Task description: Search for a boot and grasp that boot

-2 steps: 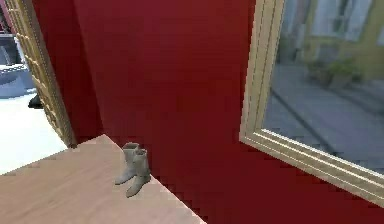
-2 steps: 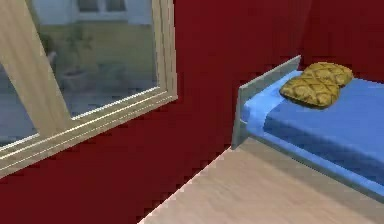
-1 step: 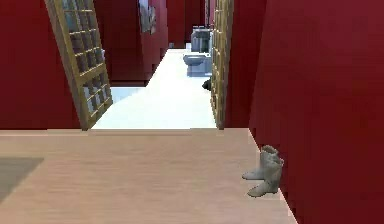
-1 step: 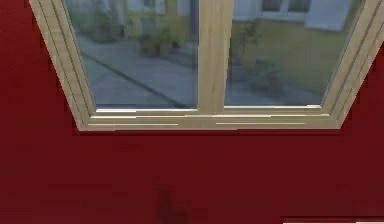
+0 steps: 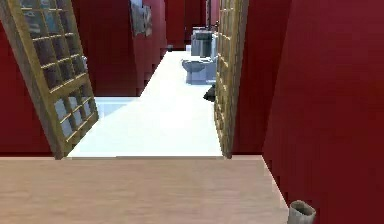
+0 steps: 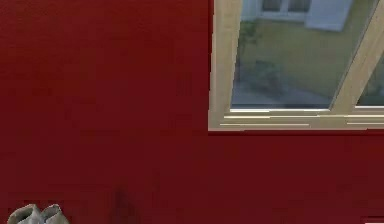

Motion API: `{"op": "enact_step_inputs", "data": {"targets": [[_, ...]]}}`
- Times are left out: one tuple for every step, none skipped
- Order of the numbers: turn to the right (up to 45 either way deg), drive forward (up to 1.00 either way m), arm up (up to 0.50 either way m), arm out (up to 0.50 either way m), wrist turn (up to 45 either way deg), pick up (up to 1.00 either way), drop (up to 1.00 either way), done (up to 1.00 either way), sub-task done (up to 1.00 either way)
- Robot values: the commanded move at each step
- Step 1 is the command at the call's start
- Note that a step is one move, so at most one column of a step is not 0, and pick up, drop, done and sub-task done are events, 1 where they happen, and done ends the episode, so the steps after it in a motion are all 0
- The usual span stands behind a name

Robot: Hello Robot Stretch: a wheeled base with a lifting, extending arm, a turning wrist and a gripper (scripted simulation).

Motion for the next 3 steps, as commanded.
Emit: {"op": "enact_step_inputs", "data": {"targets": [[-45.0, 0.0, 0.0, 0.0, 0.0, 0.0, 0.0, 0.0, 0.0], [45.0, 0.0, 0.0, 0.0, 0.0, 0.0, 0.0, 0.0, 0.0], [42.0, 0.0, 0.0, 0.0, 0.0, 0.0, 0.0, 0.0, 0.0]]}}
